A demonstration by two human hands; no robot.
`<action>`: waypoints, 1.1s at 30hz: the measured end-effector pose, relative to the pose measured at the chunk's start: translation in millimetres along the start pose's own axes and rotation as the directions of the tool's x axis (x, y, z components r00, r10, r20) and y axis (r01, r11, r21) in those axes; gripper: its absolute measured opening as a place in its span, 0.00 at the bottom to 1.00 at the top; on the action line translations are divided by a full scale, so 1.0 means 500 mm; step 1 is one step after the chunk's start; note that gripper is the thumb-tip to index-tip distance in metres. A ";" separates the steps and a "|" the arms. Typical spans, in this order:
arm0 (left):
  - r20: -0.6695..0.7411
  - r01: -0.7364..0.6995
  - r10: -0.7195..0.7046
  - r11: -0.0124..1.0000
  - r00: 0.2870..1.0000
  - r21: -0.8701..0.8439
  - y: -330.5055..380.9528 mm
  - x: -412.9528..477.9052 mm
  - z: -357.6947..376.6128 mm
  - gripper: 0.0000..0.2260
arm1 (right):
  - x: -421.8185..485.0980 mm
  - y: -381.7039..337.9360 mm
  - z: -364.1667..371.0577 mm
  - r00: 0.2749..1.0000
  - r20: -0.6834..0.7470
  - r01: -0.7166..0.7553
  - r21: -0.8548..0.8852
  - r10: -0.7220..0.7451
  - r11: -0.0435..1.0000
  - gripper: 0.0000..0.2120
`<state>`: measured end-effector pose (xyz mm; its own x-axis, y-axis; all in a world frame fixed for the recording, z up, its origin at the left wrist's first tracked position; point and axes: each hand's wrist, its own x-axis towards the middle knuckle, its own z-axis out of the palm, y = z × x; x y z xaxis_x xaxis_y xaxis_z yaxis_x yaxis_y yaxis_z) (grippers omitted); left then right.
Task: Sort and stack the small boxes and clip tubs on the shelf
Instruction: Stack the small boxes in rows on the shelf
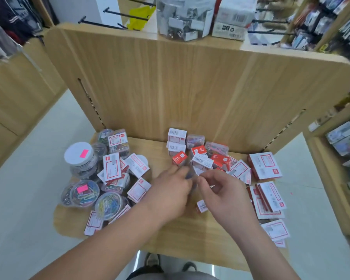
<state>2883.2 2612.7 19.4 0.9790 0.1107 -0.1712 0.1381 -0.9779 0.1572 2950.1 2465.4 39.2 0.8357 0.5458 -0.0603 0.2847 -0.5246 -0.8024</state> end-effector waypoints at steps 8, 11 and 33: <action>-0.135 0.098 -0.073 0.976 0.988 0.193 -0.038 -0.072 0.015 0.12 | 0.027 -0.014 0.032 0.999 -0.033 0.046 0.076 -0.044 0.996 0.07; -0.143 0.120 -0.098 0.980 0.985 0.157 -0.049 -0.100 0.022 0.09 | 0.039 -0.009 0.041 0.987 -0.144 0.083 0.043 -0.076 0.996 0.02; -0.211 0.049 -0.048 0.999 0.976 0.001 -0.171 0.143 -0.042 0.14 | 0.141 0.023 -0.018 0.972 -0.082 0.184 -0.307 -0.219 0.934 0.07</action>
<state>2944.3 2708.0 14.1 0.9809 0.1922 0.0302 0.1858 -0.9714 0.1481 3016.7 2492.0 31.0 0.7888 0.5919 0.1655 0.5639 -0.5898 -0.5781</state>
